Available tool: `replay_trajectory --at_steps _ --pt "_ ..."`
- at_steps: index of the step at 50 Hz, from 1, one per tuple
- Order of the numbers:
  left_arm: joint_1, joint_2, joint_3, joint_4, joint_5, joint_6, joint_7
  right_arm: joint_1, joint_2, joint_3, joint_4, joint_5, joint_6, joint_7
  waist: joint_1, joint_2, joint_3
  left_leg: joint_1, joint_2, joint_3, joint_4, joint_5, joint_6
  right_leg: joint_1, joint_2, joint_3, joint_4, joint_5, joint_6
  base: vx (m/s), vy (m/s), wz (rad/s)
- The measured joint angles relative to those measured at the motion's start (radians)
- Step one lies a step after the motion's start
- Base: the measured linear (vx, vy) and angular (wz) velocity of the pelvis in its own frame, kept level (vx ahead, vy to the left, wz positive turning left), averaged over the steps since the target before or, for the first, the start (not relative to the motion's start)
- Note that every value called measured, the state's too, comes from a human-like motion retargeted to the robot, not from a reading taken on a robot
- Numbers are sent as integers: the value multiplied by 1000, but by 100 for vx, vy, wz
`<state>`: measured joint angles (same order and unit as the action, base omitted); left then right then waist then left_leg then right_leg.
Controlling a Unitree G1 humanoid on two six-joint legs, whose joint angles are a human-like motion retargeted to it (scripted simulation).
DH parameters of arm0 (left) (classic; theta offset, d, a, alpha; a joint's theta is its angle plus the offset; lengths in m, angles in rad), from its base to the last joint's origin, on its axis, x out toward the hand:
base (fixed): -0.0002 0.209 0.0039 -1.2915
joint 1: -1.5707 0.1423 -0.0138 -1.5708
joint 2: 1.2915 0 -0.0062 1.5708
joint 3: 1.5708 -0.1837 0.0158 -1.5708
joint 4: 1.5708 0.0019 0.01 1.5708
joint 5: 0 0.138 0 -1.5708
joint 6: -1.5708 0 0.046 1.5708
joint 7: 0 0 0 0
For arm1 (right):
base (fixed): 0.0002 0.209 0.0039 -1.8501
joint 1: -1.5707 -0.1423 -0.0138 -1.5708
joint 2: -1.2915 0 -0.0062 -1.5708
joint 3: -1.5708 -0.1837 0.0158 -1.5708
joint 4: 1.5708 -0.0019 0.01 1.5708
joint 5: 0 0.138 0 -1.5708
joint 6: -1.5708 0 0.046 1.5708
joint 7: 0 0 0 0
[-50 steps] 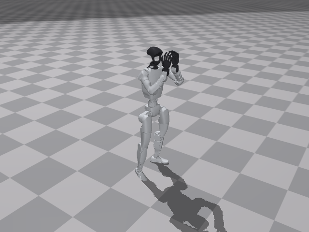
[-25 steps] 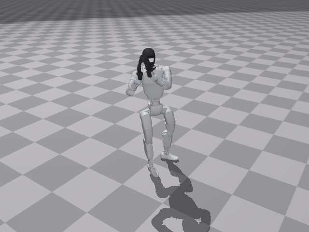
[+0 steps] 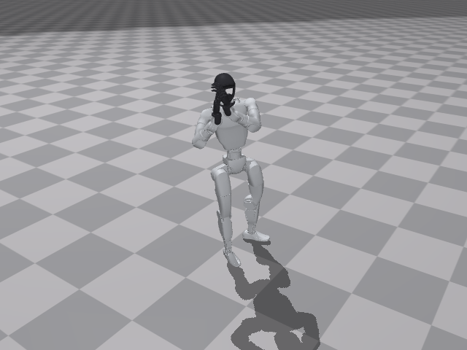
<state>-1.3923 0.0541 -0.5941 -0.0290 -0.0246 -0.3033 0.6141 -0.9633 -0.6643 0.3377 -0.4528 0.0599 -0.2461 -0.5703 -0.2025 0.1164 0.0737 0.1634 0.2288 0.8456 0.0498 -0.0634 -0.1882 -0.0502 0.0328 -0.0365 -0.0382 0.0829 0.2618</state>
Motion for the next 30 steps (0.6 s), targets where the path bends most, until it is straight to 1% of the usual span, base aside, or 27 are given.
replay_trajectory --at_steps 2,4,7,8,10,13,15,17,20,22,25,27,28,30 --pt "24 42 18 -8 41 5 5 24 39 9 -5 13 -33 -12 -18 -17 -7 -11 -7 -28 3 -2 3 -1 -16 -17 12 -12 0 0 8 69" --pt "46 65 58 -24 63 8 56 51 34 -24 1 44 -47 -13 -16 -22 -7 -23 -12 -59 7 -5 2 -1 -31 -41 25 -22 0 0 11 78" --pt "69 68 105 -33 67 12 131 83 30 -77 14 46 -54 -78 1 -30 -7 -43 -25 -109 13 -9 3 -1 -59 -80 46 -39 0 0 14 87" --pt "72 60 103 -30 54 13 130 86 33 -83 11 39 -52 -95 9 -33 -9 -51 -30 -128 15 -11 4 0 -71 -95 53 -45 0 -1 15 97" --pt "74 42 69 -24 16 12 83 79 40 -62 -11 31 -44 -70 28 -39 -12 -68 -44 -168 20 -14 7 1 -95 -127 67 -58 0 -1 16 103" --pt "75 30 4 -24 4 10 26 61 39 24 -39 5 -35 -24 59 -50 -17 -94 -68 -230 23 -15 10 8 -133 -180 81 -74 0 -1 16 110" --pt "88 38 11 -35 46 3 47 74 41 30 -47 -31 -53 -71 80 -54 -20 -109 -85 -274 20 -13 9 16 -157 -217 85 -82 0 -1 17 117" --pt "112 62 57 -57 90 16 50 95 59 6 -48 5 -75 -35 95 -61 -8 -118 -109 -320 13 -11 11 33 -185 -258 88 -90 0 -1 19 125" --pt "142 80 122 -79 94 27 94 120 62 -63 -31 -10 -60 -80 135 -63 6 -127 -141 -392 -3 -3 11 63 -220 -326 89 -97 0 -1 18 130" --pt "148 74 125 -67 84 37 101 124 79 -70 -37 -20 -50 -87 163 -66 8 -131 -164 -441 -17 3 10 83 -242 -373 89 -101 0 0 18 133" --pt "147 48 63 -41 38 40 64 107 103 19 -59 -6 -40 -1 203 -73 8 -132 -196 -512 -40 13 6 116 -272 -442 93 -107 0 2 19 131" --pt "150 40 40 -30 15 28 64 99 108 67 -56 -31 -38 -30 229 -79 8 -132 -212 -558 -58 21 -2 135 -286 -487 98 -110 -3 3 17 127" --pt "157 41 44 -28 12 24 58 105 116 75 -55 -22 -46 -33 242 -81 8 -132 -218 -580 -66 26 -8 142 -291 -508 101 -112 -7 3 16 123" --pt "175 58 76 -35 10 21 37 127 126 57 -56 78 -79 33 267 -83 11 -131 -229 -625 -85 35 -19 157 -300 -552 111 -116 -16 3 15 119"
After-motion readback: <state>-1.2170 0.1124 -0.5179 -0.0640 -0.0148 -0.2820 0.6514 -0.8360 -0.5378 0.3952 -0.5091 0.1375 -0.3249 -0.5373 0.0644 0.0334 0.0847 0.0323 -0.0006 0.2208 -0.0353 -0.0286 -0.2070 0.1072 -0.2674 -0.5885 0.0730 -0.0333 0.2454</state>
